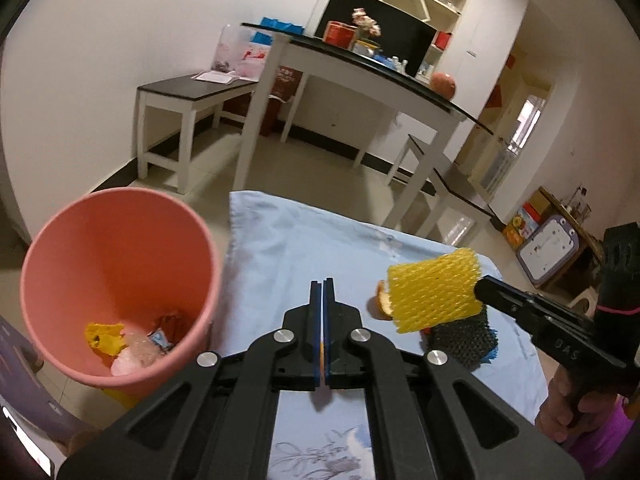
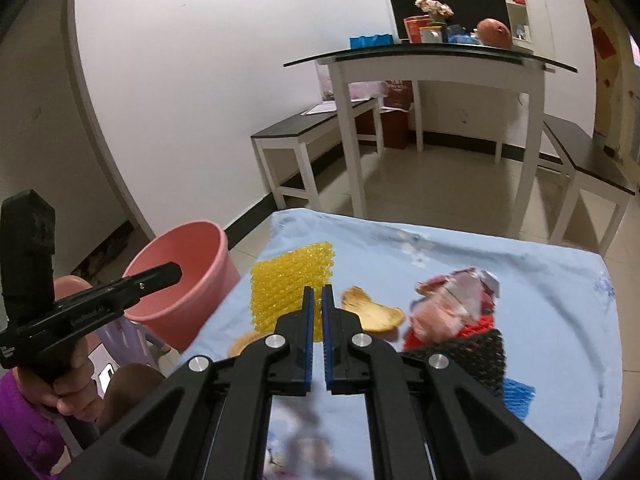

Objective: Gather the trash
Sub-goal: 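Grasp the orange peel with the left tool while the right tool holds the yellow net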

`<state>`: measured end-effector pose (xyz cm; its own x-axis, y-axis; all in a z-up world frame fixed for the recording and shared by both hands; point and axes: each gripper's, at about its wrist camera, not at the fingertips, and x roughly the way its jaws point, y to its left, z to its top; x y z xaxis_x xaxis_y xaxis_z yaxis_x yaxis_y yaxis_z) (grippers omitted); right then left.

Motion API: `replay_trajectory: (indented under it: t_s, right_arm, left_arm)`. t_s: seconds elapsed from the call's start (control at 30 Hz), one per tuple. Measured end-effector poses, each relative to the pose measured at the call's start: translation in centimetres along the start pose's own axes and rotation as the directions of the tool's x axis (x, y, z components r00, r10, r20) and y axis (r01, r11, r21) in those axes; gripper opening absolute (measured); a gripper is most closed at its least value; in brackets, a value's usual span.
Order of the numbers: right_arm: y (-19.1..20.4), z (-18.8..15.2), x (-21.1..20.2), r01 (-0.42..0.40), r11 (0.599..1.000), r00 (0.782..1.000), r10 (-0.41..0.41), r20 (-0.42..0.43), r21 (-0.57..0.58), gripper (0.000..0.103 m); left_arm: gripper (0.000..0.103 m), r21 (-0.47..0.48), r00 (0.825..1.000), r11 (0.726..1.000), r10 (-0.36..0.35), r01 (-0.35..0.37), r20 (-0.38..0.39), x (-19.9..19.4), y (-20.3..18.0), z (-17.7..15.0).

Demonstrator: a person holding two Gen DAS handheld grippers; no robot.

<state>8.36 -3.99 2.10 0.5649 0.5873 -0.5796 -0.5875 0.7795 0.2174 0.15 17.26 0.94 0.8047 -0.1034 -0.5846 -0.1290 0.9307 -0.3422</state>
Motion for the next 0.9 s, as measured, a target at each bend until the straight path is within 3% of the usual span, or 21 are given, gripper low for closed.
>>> replay_trajectory:
  t_s: [0.07,0.1,0.13,0.2,0.4,0.7,0.9]
  right_arm:
    - [0.2,-0.1,0.2,0.001,1.0,1.0,-0.001,-0.003,-0.004,0.003]
    - [0.2,-0.2,0.2,0.002,1.0,1.0,-0.002,-0.006,-0.004,0.003]
    - [0.2,-0.3,0.4,0.003,1.0,1.0,-0.003,-0.011,-0.004,0.003]
    - [0.2,-0.3,0.8,0.005,1.0,1.0,-0.005,-0.019,-0.001,0.003]
    - [-0.6,-0.6,1.1,0.01,1.0,0.999,-0.01,-0.031,0.017,0.003]
    - [-2.2,-1.5,0.9,0.01,0.999,0.999,-0.008,-0.04,0.05,0.003]
    - [-2.7,-1.4,0.6,0.007,0.998,0.999,-0.005,-0.033,0.055,0.003]
  left_arm:
    - [0.001,0.001,1.0,1.0,0.006,-0.006,-0.014,0.1,0.7,-0.1]
    - [0.01,0.006,1.0,1.0,0.013,-0.013,-0.028,0.3,0.9,-0.3]
    - [0.03,0.01,0.998,1.0,0.021,-0.02,-0.055,0.8,0.9,-0.7]
    - [0.039,0.001,0.996,1.0,0.015,-0.015,-0.088,1.5,1.0,-1.5]
    - [0.039,-0.023,0.974,0.999,0.022,-0.027,-0.226,5.2,0.6,-4.3]
    - [0.039,0.057,0.975,0.995,0.09,-0.08,-0.203,8.3,-0.4,-5.0]
    - [0.039,0.154,0.973,0.986,0.102,-0.071,-0.206,10.6,-1.6,-3.9]
